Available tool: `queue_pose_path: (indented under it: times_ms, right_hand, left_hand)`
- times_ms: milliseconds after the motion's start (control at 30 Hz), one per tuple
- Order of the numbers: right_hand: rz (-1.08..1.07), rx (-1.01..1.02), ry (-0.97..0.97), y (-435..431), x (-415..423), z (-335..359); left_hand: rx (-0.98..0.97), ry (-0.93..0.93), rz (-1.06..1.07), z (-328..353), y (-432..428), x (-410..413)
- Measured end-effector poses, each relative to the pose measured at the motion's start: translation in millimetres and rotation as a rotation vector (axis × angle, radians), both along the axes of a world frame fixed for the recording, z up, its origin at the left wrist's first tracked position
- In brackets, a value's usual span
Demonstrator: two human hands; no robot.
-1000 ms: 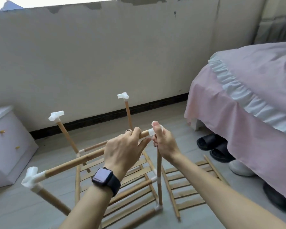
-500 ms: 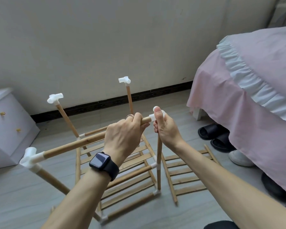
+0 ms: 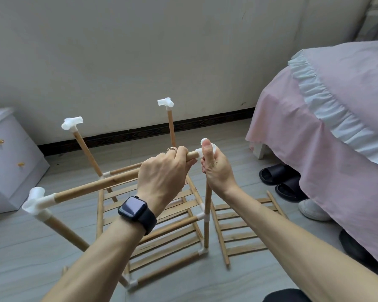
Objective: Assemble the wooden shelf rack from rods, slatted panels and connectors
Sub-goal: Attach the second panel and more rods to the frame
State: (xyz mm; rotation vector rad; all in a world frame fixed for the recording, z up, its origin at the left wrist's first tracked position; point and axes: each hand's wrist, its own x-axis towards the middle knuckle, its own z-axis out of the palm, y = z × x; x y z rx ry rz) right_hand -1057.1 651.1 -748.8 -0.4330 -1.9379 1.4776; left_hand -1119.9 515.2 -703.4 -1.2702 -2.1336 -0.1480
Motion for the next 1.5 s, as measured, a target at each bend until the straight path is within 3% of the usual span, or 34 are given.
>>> queue_pose_path:
  times_ms: [133, 333, 433, 533, 567, 633, 700, 767, 967, 1300, 1500]
  right_hand:
    - [0.003, 0.117, -0.075, -9, -5, 5]
    - [0.056, -0.063, 0.011, -2, 3, 1]
    - [0.125, -0.160, -0.038, 3, 4, 5]
    - [0.148, -0.278, -0.075, 12, 1, 15]
    - [0.156, -0.313, -0.081, 14, -1, 18]
    - [0.208, -0.338, -0.108, 14, -5, 22]
    - [0.257, -0.321, -0.104, 11, -9, 23]
    - [0.233, -0.307, -0.077, 9, -11, 22]
    - [0.162, -0.249, -0.085, 7, -15, 20]
    - [0.102, -0.125, -0.145, -3, -13, 25]
    - [0.112, -0.094, -0.120, -2, -15, 25]
  left_hand:
    - [-0.068, 0.024, 0.081, 1, 5, -3]
    - [-0.062, -0.320, -0.078, 15, -27, -11]
    - [0.099, -0.340, -0.058, 27, -85, -32]
    - [0.352, -0.337, 0.241, 29, -143, -59]
    - [0.438, -0.443, 0.359, 27, -158, -65]
    - [0.654, -0.832, 0.487, 19, -176, -74]
    - [0.908, -1.176, 0.423, 11, -183, -77]
    - [1.066, -1.279, 0.285, 4, -184, -78]
    - [1.198, -1.252, 0.079, -13, -185, -80]
    - [1.190, -1.156, 0.220, -10, -174, -85]
    - [1.137, -1.164, 0.184, -9, -176, -90]
